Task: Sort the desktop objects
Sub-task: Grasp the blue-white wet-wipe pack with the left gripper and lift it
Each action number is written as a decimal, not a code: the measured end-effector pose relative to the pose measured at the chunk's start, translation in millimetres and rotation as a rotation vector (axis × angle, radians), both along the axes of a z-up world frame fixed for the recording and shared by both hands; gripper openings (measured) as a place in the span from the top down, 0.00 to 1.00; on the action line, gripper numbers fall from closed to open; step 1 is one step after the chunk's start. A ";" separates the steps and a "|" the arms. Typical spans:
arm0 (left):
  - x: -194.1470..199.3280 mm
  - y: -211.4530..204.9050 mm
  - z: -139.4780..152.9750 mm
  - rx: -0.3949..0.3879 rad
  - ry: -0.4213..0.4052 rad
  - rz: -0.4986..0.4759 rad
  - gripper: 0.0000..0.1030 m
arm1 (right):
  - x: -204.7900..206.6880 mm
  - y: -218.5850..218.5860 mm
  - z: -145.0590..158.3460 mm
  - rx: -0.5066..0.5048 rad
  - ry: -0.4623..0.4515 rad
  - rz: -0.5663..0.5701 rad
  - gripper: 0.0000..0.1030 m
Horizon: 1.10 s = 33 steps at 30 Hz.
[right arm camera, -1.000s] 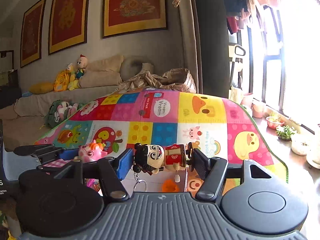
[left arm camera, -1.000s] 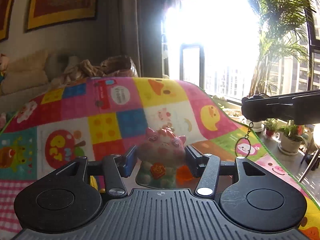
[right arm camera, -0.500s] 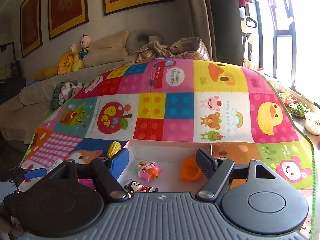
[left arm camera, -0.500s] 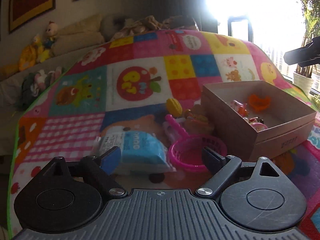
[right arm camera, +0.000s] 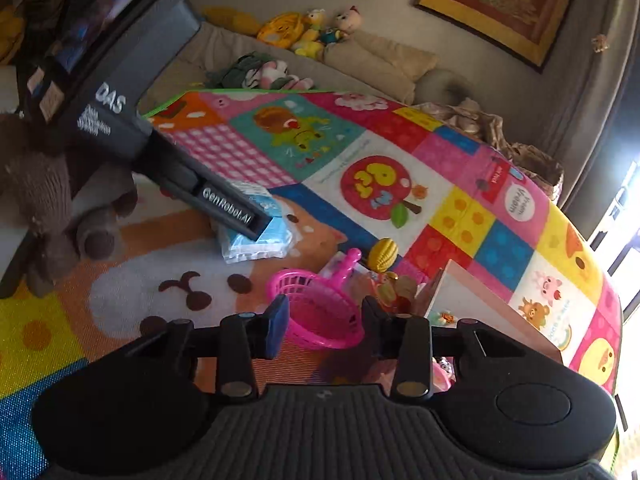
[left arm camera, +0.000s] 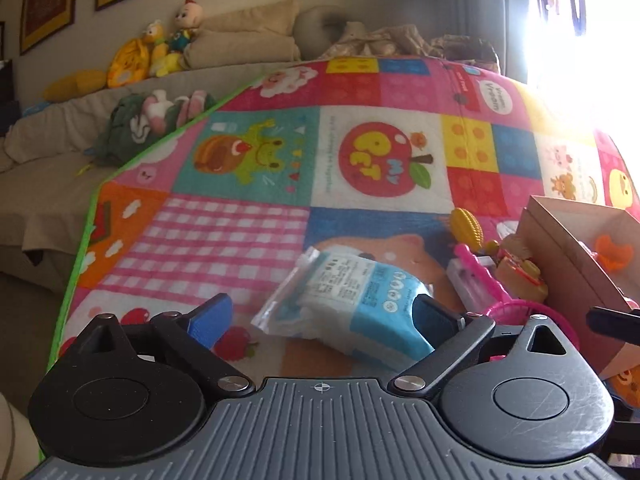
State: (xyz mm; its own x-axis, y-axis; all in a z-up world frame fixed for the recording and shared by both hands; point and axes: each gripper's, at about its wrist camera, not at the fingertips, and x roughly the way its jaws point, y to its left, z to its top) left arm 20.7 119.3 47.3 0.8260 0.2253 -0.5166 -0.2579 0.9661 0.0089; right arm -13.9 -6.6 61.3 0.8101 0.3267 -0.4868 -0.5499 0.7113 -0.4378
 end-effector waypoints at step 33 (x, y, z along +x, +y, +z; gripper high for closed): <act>25.8 -7.1 -20.5 -0.028 0.230 -0.073 0.40 | -39.8 -87.5 13.5 0.187 0.244 0.058 0.19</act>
